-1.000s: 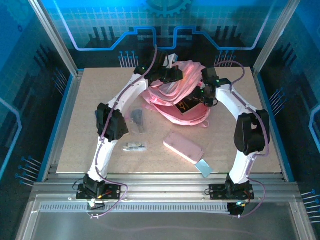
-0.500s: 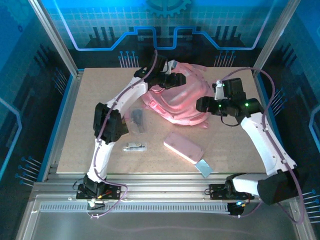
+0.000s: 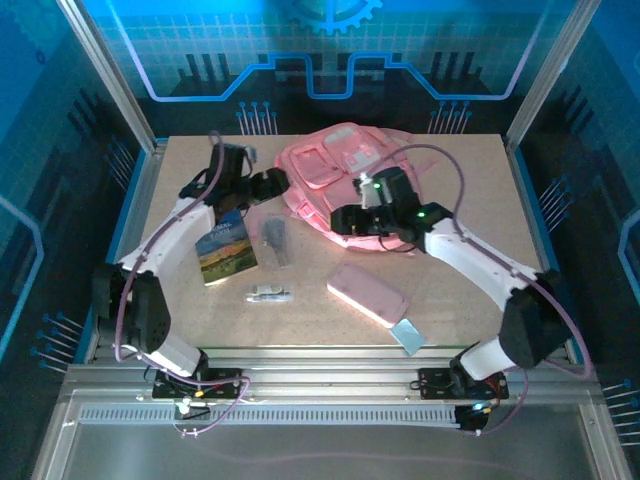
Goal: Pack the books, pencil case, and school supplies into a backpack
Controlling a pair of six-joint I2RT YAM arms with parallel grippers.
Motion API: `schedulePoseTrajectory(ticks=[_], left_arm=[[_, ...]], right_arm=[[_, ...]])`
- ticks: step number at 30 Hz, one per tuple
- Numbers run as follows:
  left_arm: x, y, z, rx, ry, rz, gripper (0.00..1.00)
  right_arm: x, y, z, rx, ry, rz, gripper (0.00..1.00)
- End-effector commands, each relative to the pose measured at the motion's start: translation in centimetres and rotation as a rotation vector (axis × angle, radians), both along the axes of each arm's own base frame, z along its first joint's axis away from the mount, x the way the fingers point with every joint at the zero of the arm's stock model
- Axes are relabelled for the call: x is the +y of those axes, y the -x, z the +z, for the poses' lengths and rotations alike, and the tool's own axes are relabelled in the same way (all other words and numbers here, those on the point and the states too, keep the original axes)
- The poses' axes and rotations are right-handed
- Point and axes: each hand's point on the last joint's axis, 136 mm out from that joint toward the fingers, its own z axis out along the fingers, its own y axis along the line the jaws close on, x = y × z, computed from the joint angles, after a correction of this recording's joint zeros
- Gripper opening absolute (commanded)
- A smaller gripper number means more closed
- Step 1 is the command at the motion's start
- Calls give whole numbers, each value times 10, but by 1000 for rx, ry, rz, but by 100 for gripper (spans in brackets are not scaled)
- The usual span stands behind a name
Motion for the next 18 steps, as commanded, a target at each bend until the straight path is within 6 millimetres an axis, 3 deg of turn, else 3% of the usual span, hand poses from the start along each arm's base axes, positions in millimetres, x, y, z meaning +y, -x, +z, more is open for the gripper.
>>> schedulePoseTrajectory(ticks=[1,6,9,13,18], left_arm=[[47,21,-29,64,-77,144,88],[114,58,-57,153,-199,355,91],[142,77,-71,187,-211,437,93],[166,94,-88,223,-213,500,94],[180,99,-112,246,-159,552,95]], right_arm=[[43,-16,16,-102,-69,38,57],[90,-22,-23,-75,-30,80,54],[119,-23,-48,-46,-56,109,51],[156,-22,-80,10,-71,147,47],[185,-28,-112,37,-36,144,42]])
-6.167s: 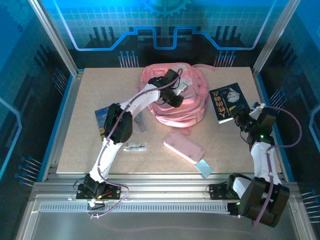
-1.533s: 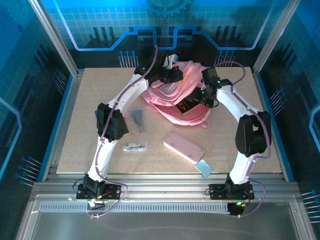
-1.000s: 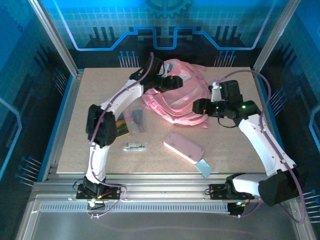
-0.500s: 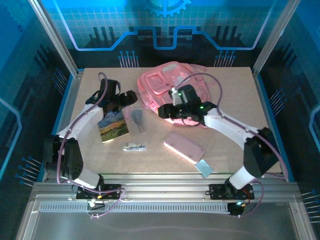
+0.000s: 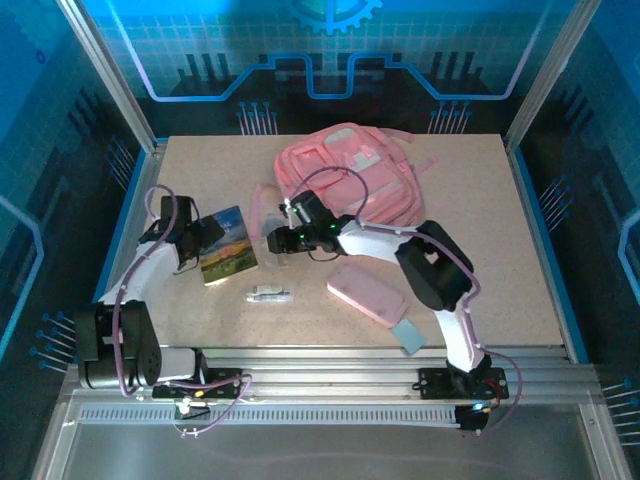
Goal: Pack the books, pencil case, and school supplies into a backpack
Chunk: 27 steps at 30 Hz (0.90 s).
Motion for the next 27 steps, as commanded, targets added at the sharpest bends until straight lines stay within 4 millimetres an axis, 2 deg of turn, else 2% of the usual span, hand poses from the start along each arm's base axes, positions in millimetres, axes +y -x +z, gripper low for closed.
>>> schedulePoseTrajectory(ticks=[1,5,6,7,8,13,18,20,23,27], left_arm=[[7,-1,-14,-17,37,40,95],[4,-4,-34,7,81,28,94],[3,-4,-40,20,93,27,93],[1,-5,-44,24,108,22,93],[0,-5,-49,28,122,17,92],[-7,-13,-60,28,208,2,89],[-13,-14,-81,94,276,9,88],[-22,-19,-86,73,324,-11,84],[-35,-27,-80,15,402,-46,75],[-49,-37,-44,-101,459,-90,72]], right_arm=[[28,-9,3,-30,-31,-15,41],[48,-10,-18,-2,3,-9,40],[53,-11,-17,0,7,-4,40],[57,-8,-34,20,36,-4,40],[60,-8,-41,29,52,-4,40],[76,-1,-65,55,116,14,35],[75,0,-79,65,217,2,26],[71,0,-81,71,225,-11,22],[67,1,-87,79,249,-14,20],[62,0,-94,86,272,-22,18]])
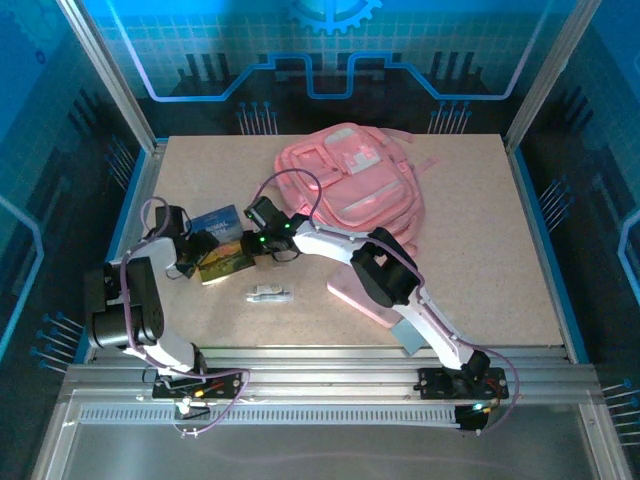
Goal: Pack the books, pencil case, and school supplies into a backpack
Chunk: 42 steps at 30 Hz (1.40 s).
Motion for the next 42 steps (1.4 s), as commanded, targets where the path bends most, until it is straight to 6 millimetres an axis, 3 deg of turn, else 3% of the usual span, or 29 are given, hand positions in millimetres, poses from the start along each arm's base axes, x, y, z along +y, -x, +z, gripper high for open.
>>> schedulePoseTrajectory(ticks=[1,3,7,11,16,19,22,24,25,28,32,34,38,42], left_arm=[[-54,-31,31,-206,212,-142,71],[-64,-33,51,-245,195,-182,70],[-72,-34,71,-285,181,-213,67],[-75,-34,74,-299,181,-225,65],[-79,-36,64,-283,196,-233,58],[-82,-38,57,-276,221,-233,47],[-82,-40,61,-286,214,-237,25],[-78,-40,68,-288,185,-241,0],[-76,-40,72,-288,169,-241,0],[-67,-39,93,-303,106,-219,0],[-54,-44,134,-417,78,-107,0],[-53,-48,157,-507,82,-43,0],[-61,-59,204,-671,62,39,0],[-84,-74,241,-793,86,54,0]], right_arm=[[-15,20,-44,76,132,3,18],[-16,18,-45,76,136,-2,17],[-17,17,-45,76,139,-5,17],[-17,18,-47,82,142,-2,17],[-15,19,-45,84,130,6,17],[-15,19,-44,87,122,8,17],[-15,19,-43,91,113,10,16],[-14,19,-39,99,92,13,17],[-14,18,-35,105,79,14,17],[-22,9,-2,117,-2,-2,28],[-47,-1,72,102,-154,-41,66],[-64,-3,98,93,-184,-71,79],[-96,-2,135,121,-287,-143,93],[-117,1,165,134,-455,-226,100]])
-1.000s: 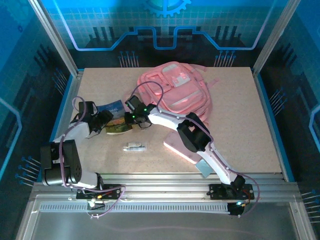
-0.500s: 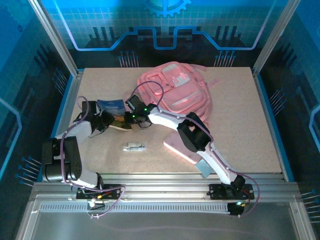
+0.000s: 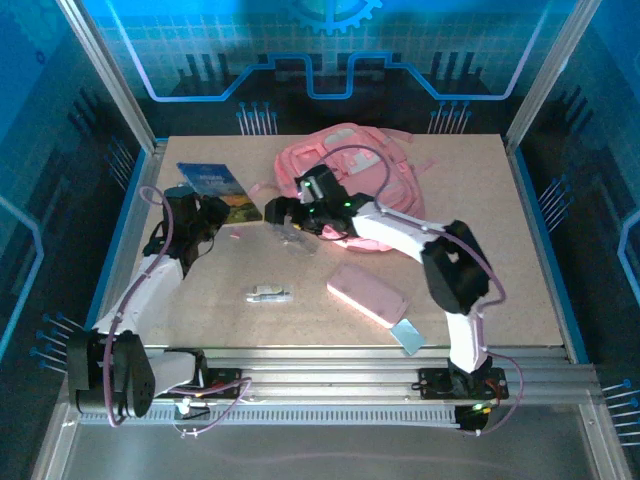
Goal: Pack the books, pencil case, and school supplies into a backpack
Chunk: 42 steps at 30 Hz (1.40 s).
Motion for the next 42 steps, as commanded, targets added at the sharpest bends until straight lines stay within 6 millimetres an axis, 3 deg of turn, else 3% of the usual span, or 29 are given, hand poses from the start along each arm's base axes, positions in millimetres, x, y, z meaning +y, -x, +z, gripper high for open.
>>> schedulePoseTrajectory(ticks=[1,4,7,14,19,26,29,30,31,33,35,37,42], left_arm=[[-10,-26,75,-249,54,76,0],[-37,-33,92,-314,76,54,0],[-65,-35,103,-381,106,34,0],[-106,-29,115,-500,170,41,0],[-120,-26,107,-481,211,34,0],[-134,-25,88,-410,241,15,0],[-141,-26,84,-388,226,-9,0],[-143,-27,86,-388,211,-26,3],[-145,-28,87,-384,191,-42,14],[-154,-28,91,-371,121,-108,47],[-165,-29,92,-347,43,-187,67],[-177,-28,89,-319,-20,-273,74],[-217,-25,73,-268,-193,-539,75]], right_arm=[[-6,3,34,21,-197,-66,100],[-16,1,63,1,-343,-126,100],[-21,-3,78,24,-451,-177,100],[-39,-18,84,21,-676,-345,99],[-45,-26,88,-14,-753,-394,87],[-42,-37,89,-30,-836,-402,35],[-46,-38,86,-26,-841,-414,5],[-51,-38,85,-34,-834,-425,0],[-56,-39,83,-36,-817,-433,0],[-75,-40,79,-53,-744,-451,0],[-98,-41,74,-84,-659,-476,0],[-124,-40,70,-121,-560,-504,0],[-201,-33,64,-187,-323,-561,0]])
